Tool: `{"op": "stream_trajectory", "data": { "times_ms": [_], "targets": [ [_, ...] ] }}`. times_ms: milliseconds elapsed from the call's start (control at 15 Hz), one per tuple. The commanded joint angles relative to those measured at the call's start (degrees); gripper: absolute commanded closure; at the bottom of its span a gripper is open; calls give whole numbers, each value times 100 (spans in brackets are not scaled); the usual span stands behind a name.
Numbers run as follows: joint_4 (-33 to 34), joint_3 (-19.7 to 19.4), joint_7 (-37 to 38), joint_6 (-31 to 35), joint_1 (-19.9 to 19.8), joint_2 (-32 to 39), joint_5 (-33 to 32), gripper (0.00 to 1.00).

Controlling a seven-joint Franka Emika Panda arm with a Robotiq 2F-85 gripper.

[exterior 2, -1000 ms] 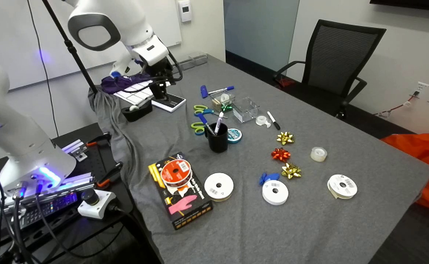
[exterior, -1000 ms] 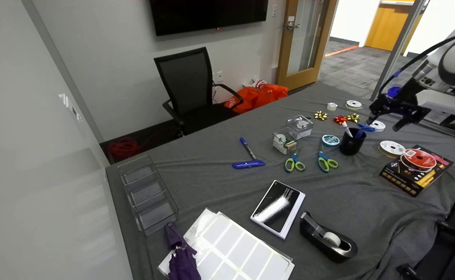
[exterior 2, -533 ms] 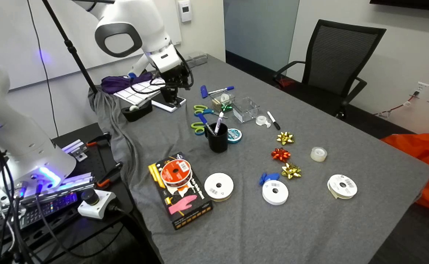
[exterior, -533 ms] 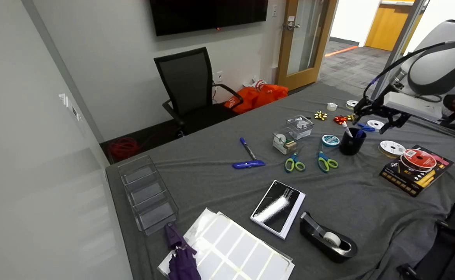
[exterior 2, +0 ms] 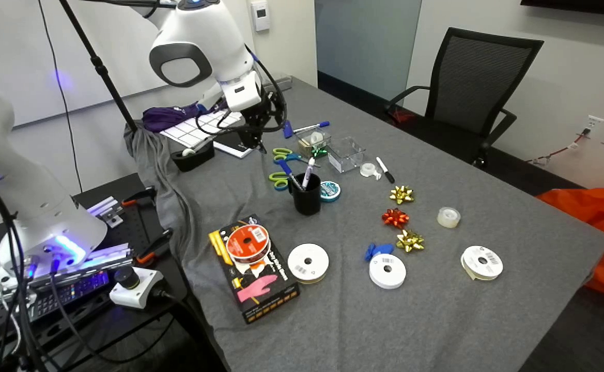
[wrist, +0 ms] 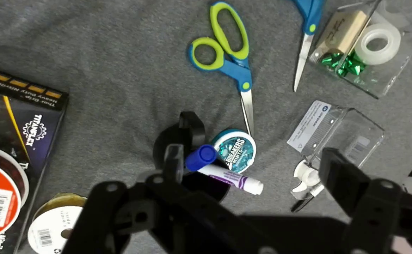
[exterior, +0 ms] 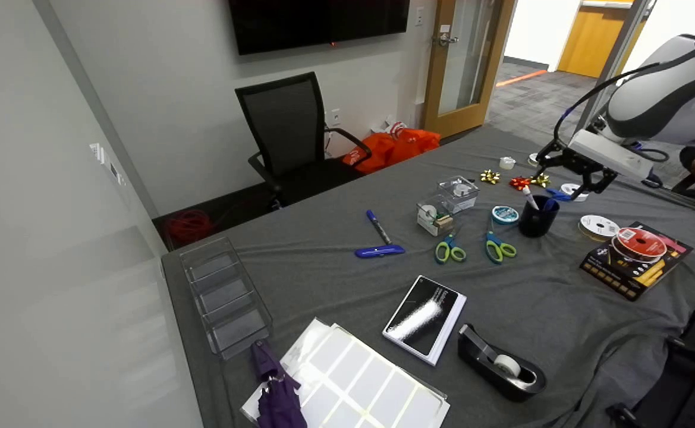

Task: Remove the markers from the black cup, put them inside the clear bowl on the right and move it to the front

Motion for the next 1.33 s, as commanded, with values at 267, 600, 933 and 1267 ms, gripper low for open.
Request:
{"op": "stream_trajectory", "data": {
  "times_ms": [267,600,933,1267],
  "targets": [
    [132,-319,1007,1060,50,890,-431,0],
    [202,-510,1370,1311,155,1274,-721,0],
    [291,-695,1656,1466,342,1518,-936,0],
    [366,-786,1779,1408,501,1665,-970,0]
  ]
}}
